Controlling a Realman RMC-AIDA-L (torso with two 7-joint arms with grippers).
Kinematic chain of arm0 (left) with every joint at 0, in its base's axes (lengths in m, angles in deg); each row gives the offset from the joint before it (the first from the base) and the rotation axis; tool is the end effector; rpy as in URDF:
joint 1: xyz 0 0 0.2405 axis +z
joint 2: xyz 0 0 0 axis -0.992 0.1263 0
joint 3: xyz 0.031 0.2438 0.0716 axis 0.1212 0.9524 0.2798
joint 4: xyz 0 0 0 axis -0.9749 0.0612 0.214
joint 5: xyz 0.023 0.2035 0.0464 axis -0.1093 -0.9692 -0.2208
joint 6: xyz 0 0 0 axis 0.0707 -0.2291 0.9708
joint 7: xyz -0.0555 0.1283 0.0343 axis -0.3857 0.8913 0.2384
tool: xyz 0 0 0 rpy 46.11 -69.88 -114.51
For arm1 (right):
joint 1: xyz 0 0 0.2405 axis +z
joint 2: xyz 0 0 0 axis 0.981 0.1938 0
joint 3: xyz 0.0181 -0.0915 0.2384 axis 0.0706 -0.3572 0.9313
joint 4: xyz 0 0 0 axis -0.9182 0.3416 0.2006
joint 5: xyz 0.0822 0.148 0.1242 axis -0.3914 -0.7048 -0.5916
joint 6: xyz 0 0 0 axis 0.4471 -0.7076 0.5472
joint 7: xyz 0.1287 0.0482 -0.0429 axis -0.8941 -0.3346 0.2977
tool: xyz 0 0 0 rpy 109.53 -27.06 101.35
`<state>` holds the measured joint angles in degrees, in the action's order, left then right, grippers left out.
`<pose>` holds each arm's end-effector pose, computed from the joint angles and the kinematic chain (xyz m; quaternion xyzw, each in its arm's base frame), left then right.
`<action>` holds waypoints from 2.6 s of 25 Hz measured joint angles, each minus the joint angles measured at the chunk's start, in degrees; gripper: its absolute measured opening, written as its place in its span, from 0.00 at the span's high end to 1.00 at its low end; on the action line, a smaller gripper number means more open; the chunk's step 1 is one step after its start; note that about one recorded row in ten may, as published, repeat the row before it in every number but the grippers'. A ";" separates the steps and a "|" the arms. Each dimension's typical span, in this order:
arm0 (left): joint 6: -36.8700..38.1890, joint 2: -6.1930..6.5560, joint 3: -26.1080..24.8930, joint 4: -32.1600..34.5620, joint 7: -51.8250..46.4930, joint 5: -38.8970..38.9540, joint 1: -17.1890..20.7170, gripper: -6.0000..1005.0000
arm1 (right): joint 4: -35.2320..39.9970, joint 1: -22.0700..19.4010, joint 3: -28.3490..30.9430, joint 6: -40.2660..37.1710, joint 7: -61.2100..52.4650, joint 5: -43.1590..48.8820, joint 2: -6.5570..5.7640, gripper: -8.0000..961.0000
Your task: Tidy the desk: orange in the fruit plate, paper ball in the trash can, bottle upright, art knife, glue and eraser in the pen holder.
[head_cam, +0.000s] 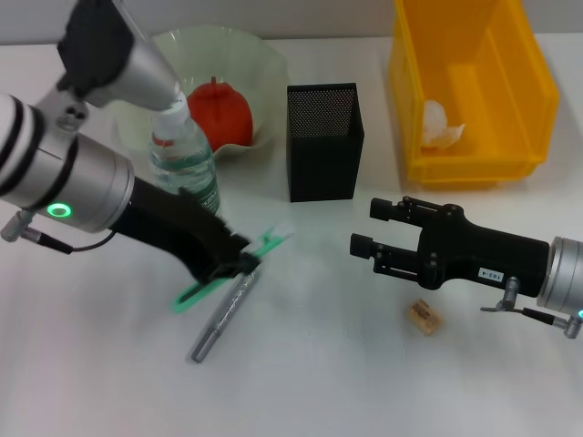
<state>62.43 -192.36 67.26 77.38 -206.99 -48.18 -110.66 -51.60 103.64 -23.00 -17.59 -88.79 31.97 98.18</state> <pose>-0.1687 0.3211 -0.0077 -0.9703 -0.2204 0.0748 0.0662 0.2760 0.2855 -0.0573 -0.9030 0.2397 0.3277 0.1404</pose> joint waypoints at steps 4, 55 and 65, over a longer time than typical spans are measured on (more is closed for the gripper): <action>1.44 0.03 -3.42 2.21 4.72 8.32 1.39 0.78 | -0.01 -0.02 0.00 0.23 0.01 -0.05 0.00 0.27; -48.70 -0.58 15.09 -40.36 64.80 76.86 -6.96 0.71 | -3.85 1.03 -0.07 0.88 0.09 -1.75 0.18 0.27; -47.98 -0.57 15.18 -40.20 65.21 76.94 -6.36 0.70 | -4.03 0.98 -0.09 0.88 0.09 -1.75 0.18 0.27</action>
<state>14.45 -192.93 82.44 37.18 -141.78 28.77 -117.02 -55.62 104.61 -23.09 -16.72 -88.70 30.22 98.36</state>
